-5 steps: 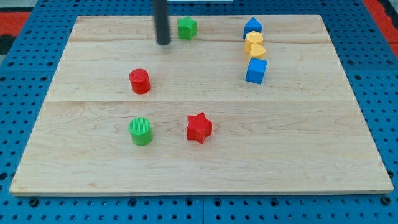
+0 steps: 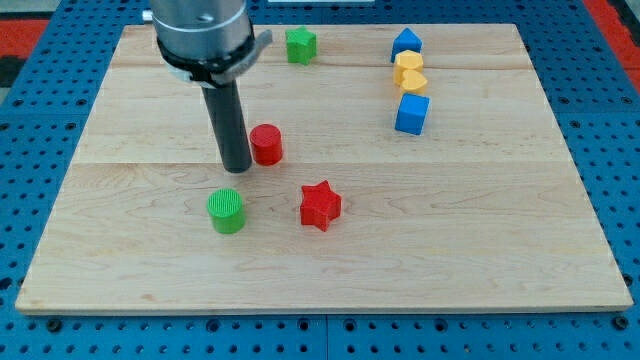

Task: Push the red circle closer to the green star

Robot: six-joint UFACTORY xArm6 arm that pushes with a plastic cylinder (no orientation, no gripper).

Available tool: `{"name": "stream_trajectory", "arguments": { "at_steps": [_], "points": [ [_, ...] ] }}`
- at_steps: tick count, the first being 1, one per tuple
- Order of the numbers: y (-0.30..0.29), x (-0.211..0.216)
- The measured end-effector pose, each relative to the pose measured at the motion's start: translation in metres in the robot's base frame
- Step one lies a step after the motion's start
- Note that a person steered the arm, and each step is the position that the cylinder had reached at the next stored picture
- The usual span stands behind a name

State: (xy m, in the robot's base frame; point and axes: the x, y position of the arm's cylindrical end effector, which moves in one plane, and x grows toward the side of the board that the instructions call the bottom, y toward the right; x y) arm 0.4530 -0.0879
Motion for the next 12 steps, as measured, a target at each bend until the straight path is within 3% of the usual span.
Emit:
{"name": "stream_trajectory", "arguments": {
  "at_steps": [4, 5, 7, 9, 10, 11, 12],
  "points": [
    [0.045, -0.118],
    [0.084, -0.102],
    [0.111, -0.115],
    [0.091, -0.143],
    [0.092, -0.139],
    [0.090, -0.100],
    [0.068, -0.106]
  ]
}}
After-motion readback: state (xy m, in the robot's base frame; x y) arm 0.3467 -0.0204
